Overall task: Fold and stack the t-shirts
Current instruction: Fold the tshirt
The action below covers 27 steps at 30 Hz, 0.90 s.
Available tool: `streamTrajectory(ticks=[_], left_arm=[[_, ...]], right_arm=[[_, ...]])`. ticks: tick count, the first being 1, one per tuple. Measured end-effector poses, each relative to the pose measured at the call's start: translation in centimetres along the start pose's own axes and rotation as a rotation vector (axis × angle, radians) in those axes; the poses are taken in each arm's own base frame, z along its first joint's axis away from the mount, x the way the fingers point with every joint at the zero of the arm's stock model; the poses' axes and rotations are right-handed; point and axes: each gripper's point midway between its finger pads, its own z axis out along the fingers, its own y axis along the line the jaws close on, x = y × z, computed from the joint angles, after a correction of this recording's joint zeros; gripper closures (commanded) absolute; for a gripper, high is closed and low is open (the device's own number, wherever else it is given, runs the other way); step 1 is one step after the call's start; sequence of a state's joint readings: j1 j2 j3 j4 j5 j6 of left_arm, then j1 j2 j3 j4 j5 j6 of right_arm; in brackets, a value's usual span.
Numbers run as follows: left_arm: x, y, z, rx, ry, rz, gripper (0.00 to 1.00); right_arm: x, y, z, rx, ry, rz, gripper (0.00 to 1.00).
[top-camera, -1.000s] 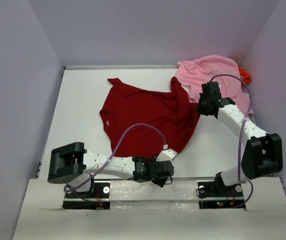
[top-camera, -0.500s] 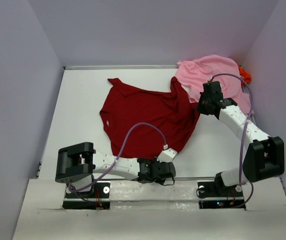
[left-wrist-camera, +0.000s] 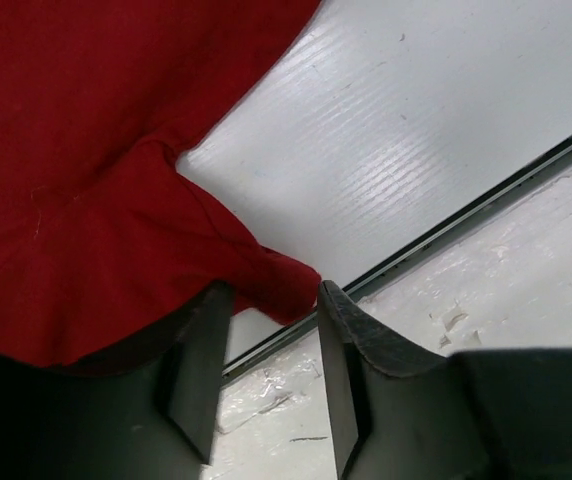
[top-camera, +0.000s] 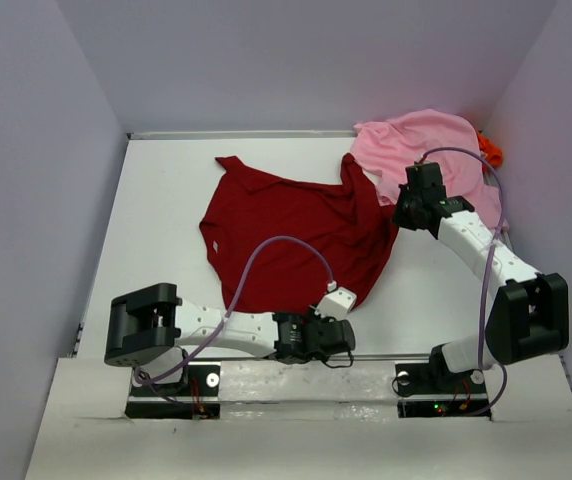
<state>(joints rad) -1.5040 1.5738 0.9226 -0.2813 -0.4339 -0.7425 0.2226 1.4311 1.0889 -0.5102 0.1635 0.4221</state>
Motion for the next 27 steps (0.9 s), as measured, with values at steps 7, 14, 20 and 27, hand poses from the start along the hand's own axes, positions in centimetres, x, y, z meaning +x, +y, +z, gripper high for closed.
streamTrajectory(ticks=[7,14,20,27], left_arm=[[0.3,-0.1,0.3,0.002,0.011,0.014,0.98],[0.8,-0.1,0.3,-0.001,0.024,0.034,1.00],[-0.6,2.2,-3.1,-0.038,-0.010,0.013,1.00],[-5.3,6.1,-10.8,-0.036,-0.170,-0.110,1.00]], right_arm=[[0.2,0.0,0.1,-0.002,0.004,0.000,1.00],[0.3,-0.1,0.1,0.000,0.007,-0.001,1.00],[1.0,-0.6,-1.2,-0.006,-0.003,0.003,1.00],[-0.7,-0.5,-4.4,-0.041,-0.089,0.022,1.00]])
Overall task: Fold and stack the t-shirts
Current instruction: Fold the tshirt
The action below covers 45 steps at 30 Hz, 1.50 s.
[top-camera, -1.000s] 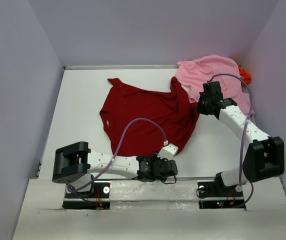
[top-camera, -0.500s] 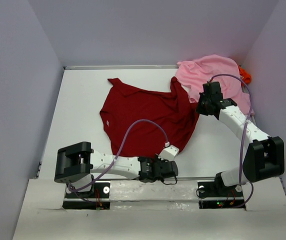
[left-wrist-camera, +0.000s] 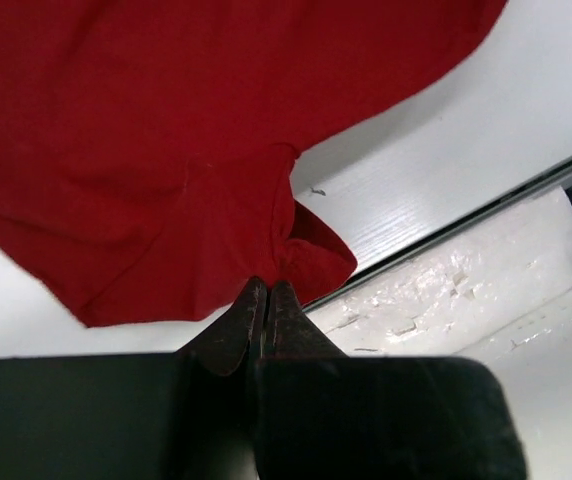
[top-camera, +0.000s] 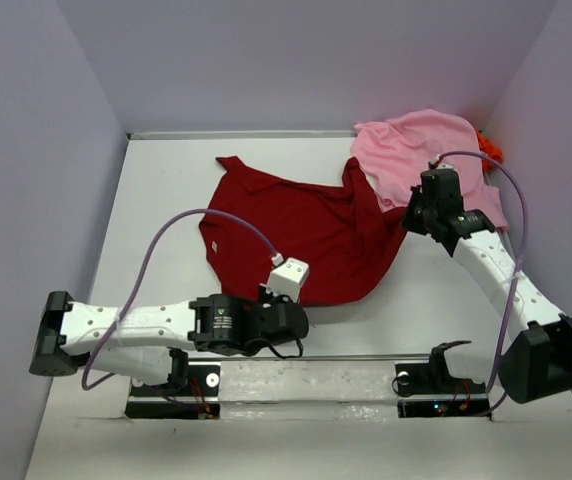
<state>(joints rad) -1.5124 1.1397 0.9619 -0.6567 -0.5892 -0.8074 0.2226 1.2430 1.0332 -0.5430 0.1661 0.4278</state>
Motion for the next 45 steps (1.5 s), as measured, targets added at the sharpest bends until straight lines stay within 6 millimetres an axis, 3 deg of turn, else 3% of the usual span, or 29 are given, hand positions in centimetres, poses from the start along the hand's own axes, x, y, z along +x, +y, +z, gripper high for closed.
streamTrajectory(ticks=[9,12,21,26,32,36,40,45], left_arm=[[-6.7,4.1,-5.8,-0.135,-0.136,-0.018,1.00],[-9.9,4.9,-8.0,-0.155,-0.215,-0.030,1.00],[-20.8,8.7,-15.5,-0.259,-0.482,-0.099,1.00],[-24.7,9.2,-17.9,-0.341,-0.572,-0.055,1.00],[-28.0,9.3,-19.7,-0.426,-0.652,0.016,1.00],[-29.7,10.1,-21.6,-0.477,-0.702,0.026,1.00],[-31.5,10.8,-23.7,-0.523,-0.743,0.011,1.00],[-32.7,13.2,-27.1,-0.621,-0.773,-0.009,1.00]], right_arm=[[-2.3,-0.1,-2.3,0.013,-0.063,0.009,1.00],[-4.0,0.3,-3.5,0.006,-0.101,0.011,1.00],[-13.5,3.7,-10.6,-0.113,-0.335,0.007,1.00],[-17.9,5.2,-15.1,-0.174,-0.448,-0.015,1.00],[-21.9,6.8,-19.2,-0.223,-0.551,-0.046,1.00],[-23.6,8.2,-20.3,-0.254,-0.581,-0.066,1.00],[-25.8,11.0,-20.9,-0.300,-0.607,-0.103,1.00],[-27.8,12.7,-21.8,-0.296,-0.662,-0.136,1.00]])
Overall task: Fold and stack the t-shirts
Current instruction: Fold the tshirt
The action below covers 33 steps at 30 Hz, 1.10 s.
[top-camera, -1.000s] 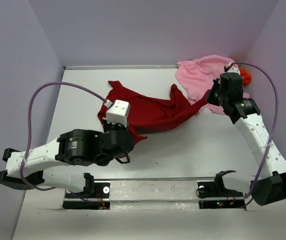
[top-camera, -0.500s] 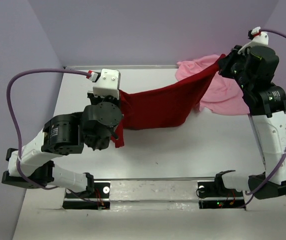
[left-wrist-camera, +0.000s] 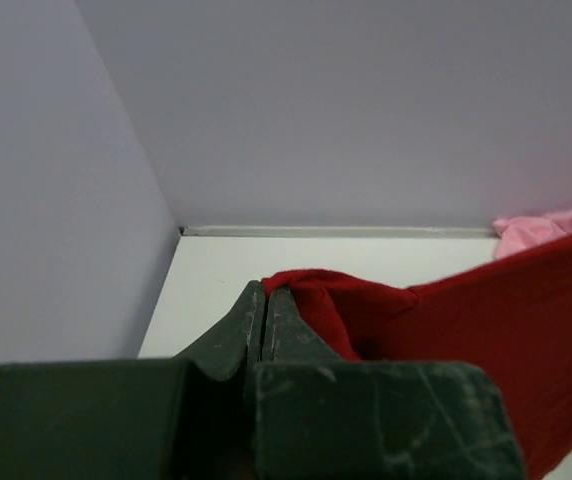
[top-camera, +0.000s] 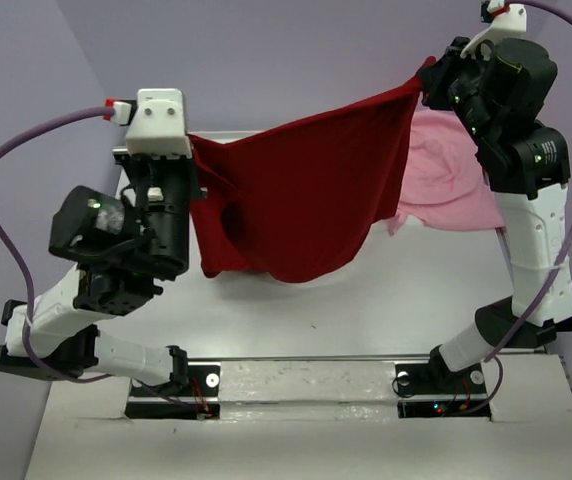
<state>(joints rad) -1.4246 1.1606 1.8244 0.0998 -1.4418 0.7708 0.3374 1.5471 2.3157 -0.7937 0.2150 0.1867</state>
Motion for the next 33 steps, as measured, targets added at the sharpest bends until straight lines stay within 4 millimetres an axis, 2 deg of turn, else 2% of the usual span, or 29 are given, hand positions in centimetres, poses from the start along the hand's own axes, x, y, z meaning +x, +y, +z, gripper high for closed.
streamTrajectory(ticks=[4,5,6,7,9,12,16,20,23,27,33], left_arm=[[-1.3,3.7,-0.2,-0.030,0.001,-0.045,1.00],[-1.6,5.7,-0.3,-0.033,0.000,-0.078,1.00],[-1.7,6.8,-0.4,-0.035,-0.001,-0.093,1.00],[-1.8,8.6,-0.5,-0.034,-0.004,-0.124,1.00],[-1.8,10.9,-0.6,-0.031,-0.006,-0.170,1.00],[-1.3,12.6,-0.8,-0.029,-0.006,-0.189,1.00],[-0.8,12.1,-0.8,-0.025,-0.001,-0.149,1.00],[-0.8,9.4,-0.7,-0.027,0.010,-0.068,1.00],[-1.1,7.3,-0.6,-0.030,0.017,-0.019,1.00],[-1.0,4.9,-0.5,-0.028,0.025,0.036,1.00],[0.4,2.4,-1.0,0.022,0.028,0.087,1.00]], right_arm=[[0.0,-1.4,0.0,0.077,-0.007,-0.024,1.00],[0.1,-1.6,0.0,0.089,-0.007,-0.026,1.00],[0.0,-1.6,0.0,0.092,-0.009,-0.027,1.00],[0.1,-1.3,0.0,0.084,-0.008,-0.025,1.00],[0.1,-0.3,-0.1,0.054,-0.007,-0.023,1.00],[0.2,1.2,-0.4,0.000,-0.003,-0.018,1.00],[0.2,1.4,-0.5,-0.013,-0.003,-0.016,1.00],[0.0,0.6,-0.6,0.019,-0.006,-0.034,1.00],[-0.4,-0.7,-1.4,0.064,-0.018,-0.052,1.00],[-1.3,-1.7,-3.9,0.097,-0.048,-0.075,1.00],[-2.7,-1.7,-9.2,0.081,-0.108,-0.095,1.00]])
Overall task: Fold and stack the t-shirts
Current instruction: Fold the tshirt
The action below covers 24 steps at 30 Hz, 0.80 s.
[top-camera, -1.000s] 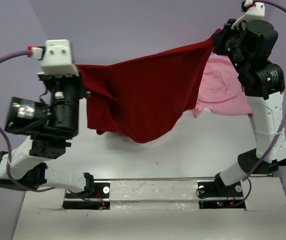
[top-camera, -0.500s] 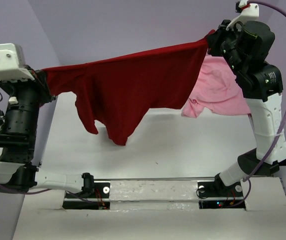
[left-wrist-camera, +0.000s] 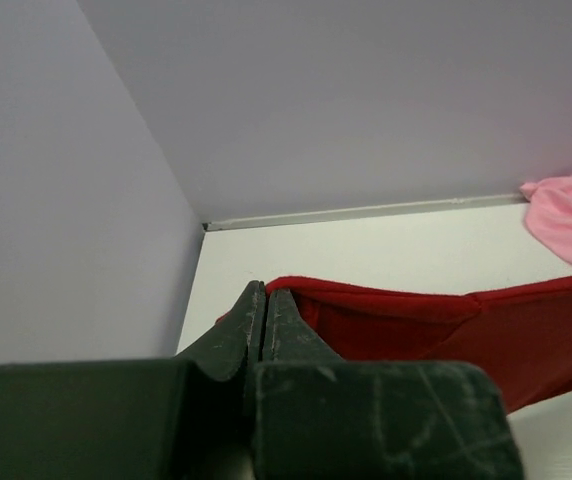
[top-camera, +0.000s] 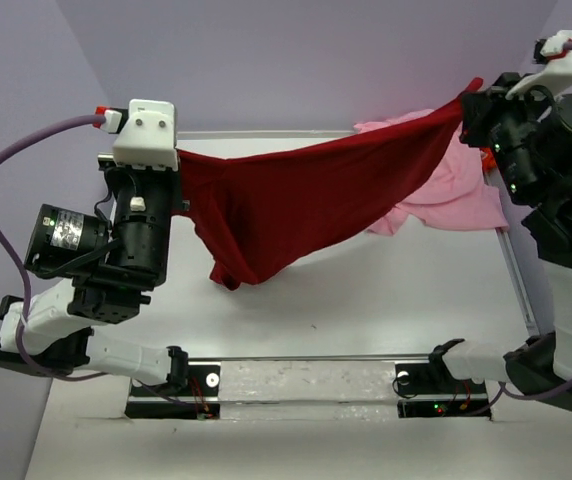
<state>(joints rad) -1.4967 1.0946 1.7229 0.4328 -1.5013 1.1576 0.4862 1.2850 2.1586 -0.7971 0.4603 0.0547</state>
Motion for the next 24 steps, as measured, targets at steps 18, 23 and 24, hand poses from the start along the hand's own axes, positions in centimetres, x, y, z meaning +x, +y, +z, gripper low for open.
streamTrajectory(ticks=[18,23,24], left_arm=[[-2.2,-8.2,-4.3,0.258,-0.031,0.011,1.00],[-3.2,-8.9,-4.8,0.280,-0.034,-0.005,1.00],[-3.3,-8.4,-4.5,0.264,-0.030,-0.010,1.00]], right_arm=[[-2.8,-3.5,-7.1,0.009,-0.094,0.036,1.00],[-2.8,-3.2,-6.6,0.014,-0.089,0.035,1.00],[-2.7,-3.1,-6.3,0.015,-0.084,0.032,1.00]])
